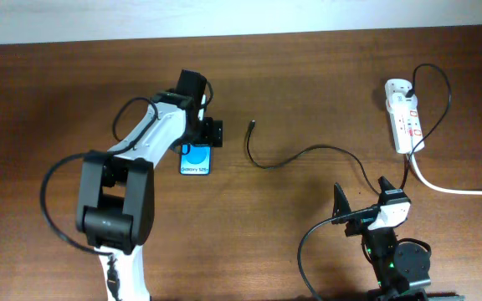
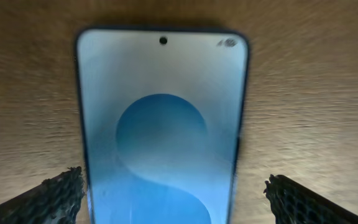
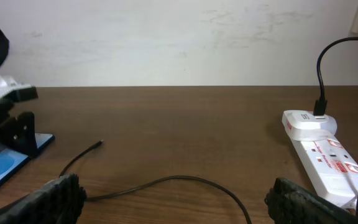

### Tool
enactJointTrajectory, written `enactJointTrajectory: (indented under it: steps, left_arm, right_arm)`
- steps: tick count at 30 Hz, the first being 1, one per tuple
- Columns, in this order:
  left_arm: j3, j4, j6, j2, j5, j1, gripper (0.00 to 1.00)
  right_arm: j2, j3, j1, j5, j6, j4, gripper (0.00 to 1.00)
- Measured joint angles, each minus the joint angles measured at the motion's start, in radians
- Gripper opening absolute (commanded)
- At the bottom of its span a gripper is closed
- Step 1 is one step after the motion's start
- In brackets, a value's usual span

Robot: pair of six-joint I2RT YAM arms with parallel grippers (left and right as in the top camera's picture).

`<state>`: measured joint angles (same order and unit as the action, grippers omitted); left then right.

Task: Plug charger to phone and switch on socket
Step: 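Move the left gripper over the blue phone and lower toward it, then lower the left gripper and close on the phone's top edge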

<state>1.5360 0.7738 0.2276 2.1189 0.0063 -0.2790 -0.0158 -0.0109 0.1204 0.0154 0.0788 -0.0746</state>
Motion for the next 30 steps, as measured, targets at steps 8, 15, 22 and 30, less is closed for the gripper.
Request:
enactJointTrajectory:
  steps: [8,15,22,30]
  left_arm:
    - [0.000,0.001,0.000,0.017,0.000,0.000,1.00]
    - [0.000,0.004,0.000,0.017,0.000,0.000,0.99]
    - [0.013,0.008,-0.003,0.032,-0.015,-0.002,0.99]
    - [0.013,0.008,-0.003,0.034,-0.022,-0.002,0.97]
  right_arm:
    - [0.000,0.000,0.000,0.000,0.000,0.000,0.98]
    - [0.000,0.000,0.000,0.000,0.000,0.000,0.98]
    - [0.000,0.000,0.000,0.000,0.000,0.000,0.98]
    - [0.000,0.000,0.000,0.000,0.000,0.000,0.98]
